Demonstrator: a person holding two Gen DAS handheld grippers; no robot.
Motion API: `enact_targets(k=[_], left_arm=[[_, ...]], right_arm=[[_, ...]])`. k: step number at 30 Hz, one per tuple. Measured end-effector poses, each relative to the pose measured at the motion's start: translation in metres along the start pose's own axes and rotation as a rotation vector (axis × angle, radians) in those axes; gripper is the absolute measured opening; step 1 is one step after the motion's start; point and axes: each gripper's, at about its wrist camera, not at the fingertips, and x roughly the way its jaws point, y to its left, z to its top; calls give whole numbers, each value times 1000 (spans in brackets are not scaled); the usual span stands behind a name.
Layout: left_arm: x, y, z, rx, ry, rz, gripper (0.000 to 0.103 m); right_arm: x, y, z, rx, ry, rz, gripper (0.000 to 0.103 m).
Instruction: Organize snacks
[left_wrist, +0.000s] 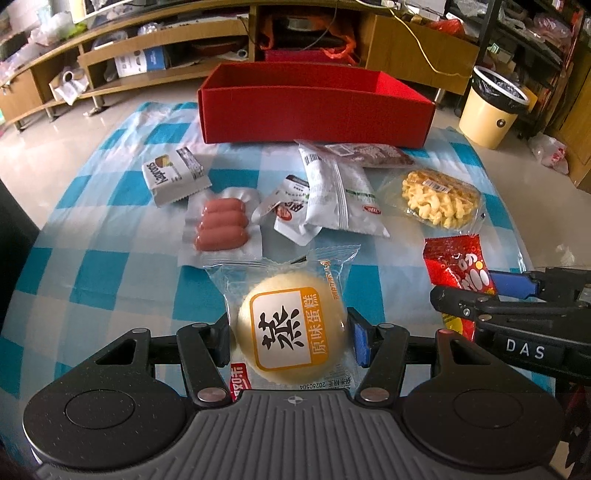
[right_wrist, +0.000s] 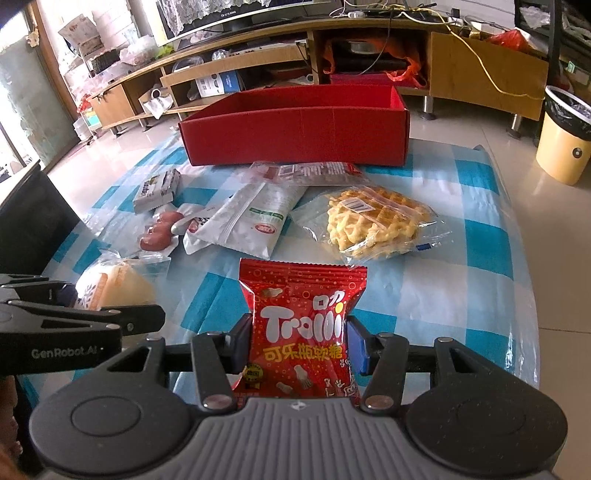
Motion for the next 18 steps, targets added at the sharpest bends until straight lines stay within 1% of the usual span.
enact_targets(k=[9, 13, 18], left_arm=[[-5, -2, 16, -7, -42, -23, 66], [-5, -5, 25, -8, -64, -30, 66], [-5, -3, 36, -33, -78, -43, 66]], right_arm=[[-5, -2, 6, 23, -26, 24, 51], [-9, -5, 15, 36, -62, 29, 51], [-8, -12, 27, 64, -86, 23, 51]])
